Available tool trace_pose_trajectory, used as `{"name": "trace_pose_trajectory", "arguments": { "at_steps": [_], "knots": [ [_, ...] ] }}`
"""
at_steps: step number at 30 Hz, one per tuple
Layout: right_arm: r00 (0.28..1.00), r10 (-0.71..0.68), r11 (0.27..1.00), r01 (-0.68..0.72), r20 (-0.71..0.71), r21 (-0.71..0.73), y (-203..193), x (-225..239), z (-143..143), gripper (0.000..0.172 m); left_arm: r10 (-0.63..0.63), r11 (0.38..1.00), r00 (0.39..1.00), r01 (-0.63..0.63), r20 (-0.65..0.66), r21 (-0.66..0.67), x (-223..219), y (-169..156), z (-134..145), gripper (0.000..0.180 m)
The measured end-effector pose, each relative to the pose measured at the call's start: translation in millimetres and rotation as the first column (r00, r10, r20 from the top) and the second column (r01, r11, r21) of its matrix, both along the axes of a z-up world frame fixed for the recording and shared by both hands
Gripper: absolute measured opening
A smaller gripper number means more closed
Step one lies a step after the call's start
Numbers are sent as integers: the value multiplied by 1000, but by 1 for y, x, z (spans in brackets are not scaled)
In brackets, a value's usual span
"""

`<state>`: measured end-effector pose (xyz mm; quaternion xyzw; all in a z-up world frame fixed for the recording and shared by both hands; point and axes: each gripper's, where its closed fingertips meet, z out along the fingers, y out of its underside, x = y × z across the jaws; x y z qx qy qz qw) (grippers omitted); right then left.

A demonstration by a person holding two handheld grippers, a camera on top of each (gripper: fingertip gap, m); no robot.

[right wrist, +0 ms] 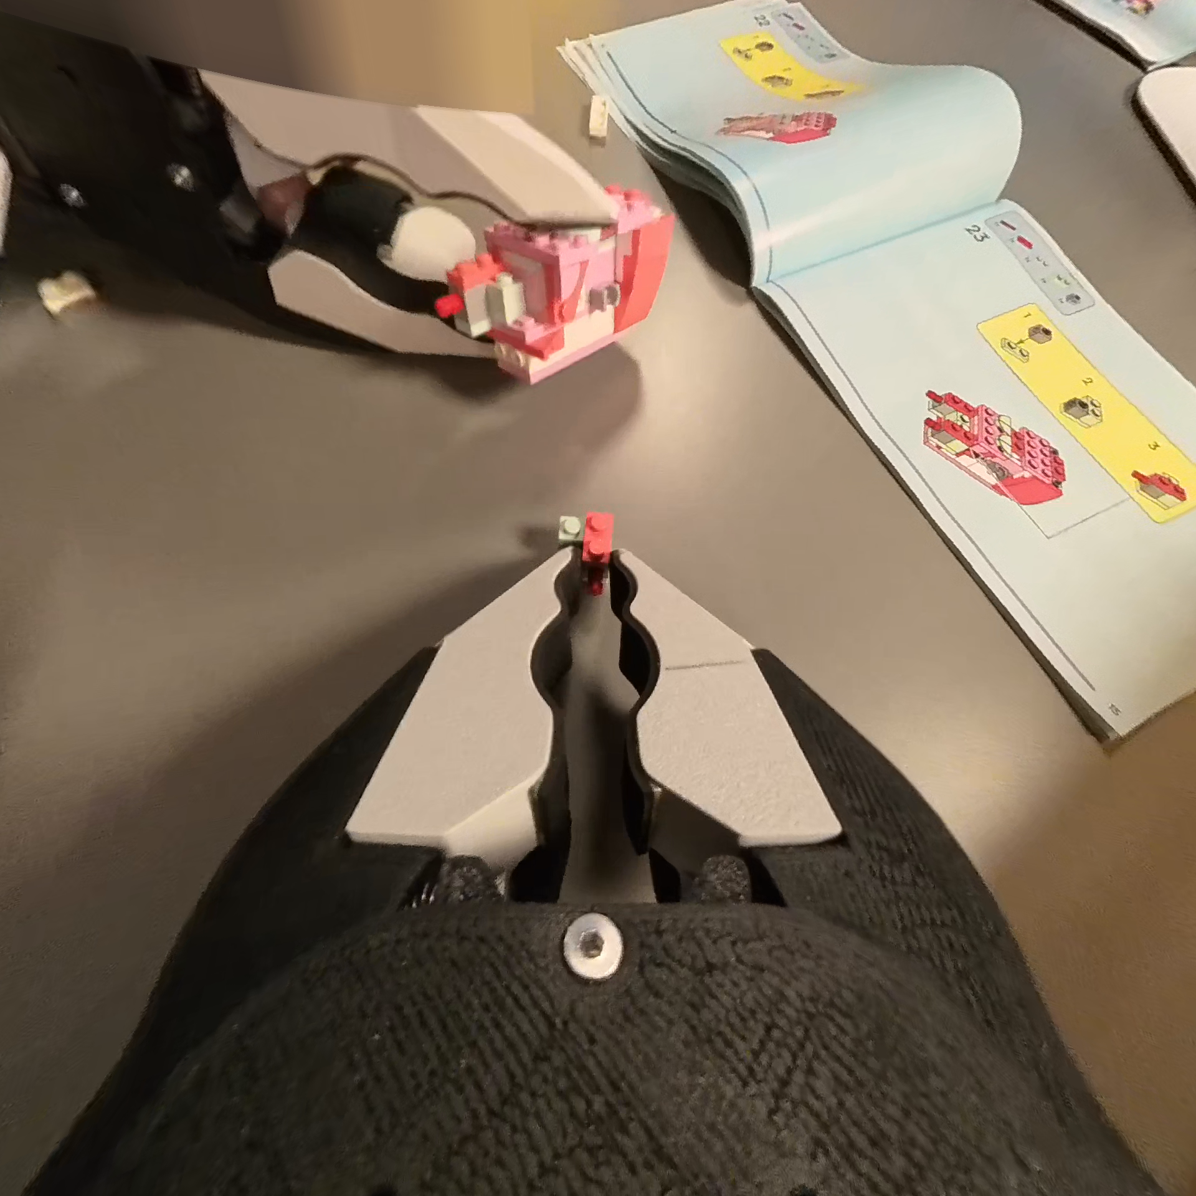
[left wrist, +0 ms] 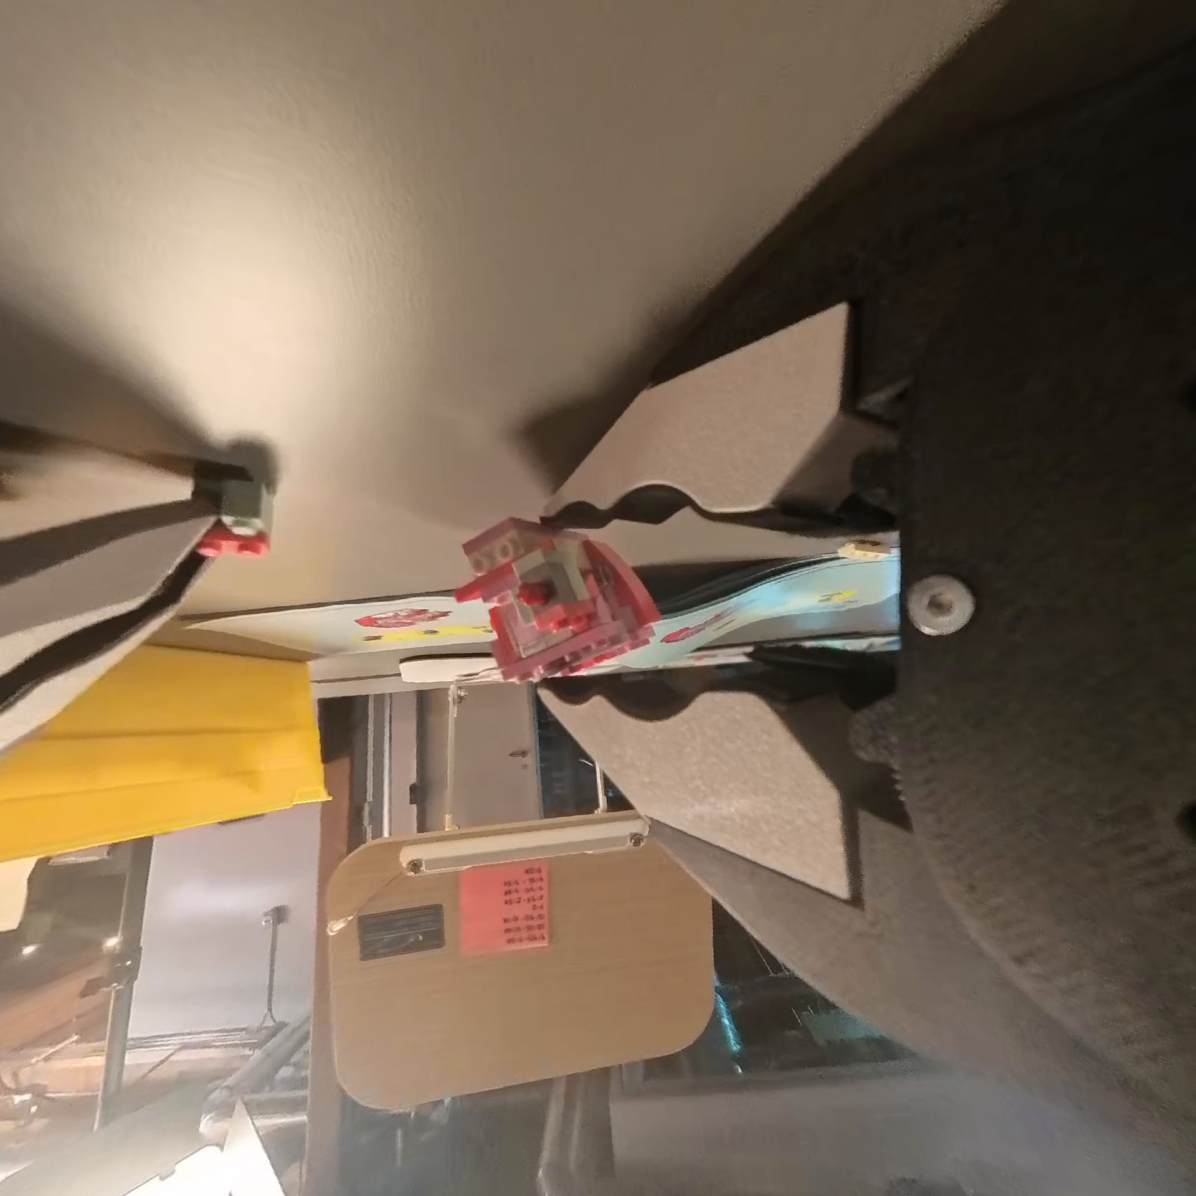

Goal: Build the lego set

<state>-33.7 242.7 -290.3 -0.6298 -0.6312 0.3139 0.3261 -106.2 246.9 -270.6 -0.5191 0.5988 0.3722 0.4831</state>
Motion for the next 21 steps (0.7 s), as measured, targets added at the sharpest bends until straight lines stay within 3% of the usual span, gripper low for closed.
{"name": "trace_pose_trajectory", "arguments": {
  "at_steps": [5, 10, 21],
  "knots": [
    [987, -138, 988, 143, -78, 58, 10, -19, 13, 6, 55, 998, 998, -55, -41, 16, 2, 4, -3, 45],
    [946, -249, 968, 247, -208, -37, 0, -41, 33, 6, 106, 994, 993, -104, -57, 32, 1, 7, -3, 45],
    [893, -392, 912, 346, -220, -220, -2, -52, 33, 6, 154, 987, 985, -149, -74, 65, -3, 11, -3, 44]
  ]
}}
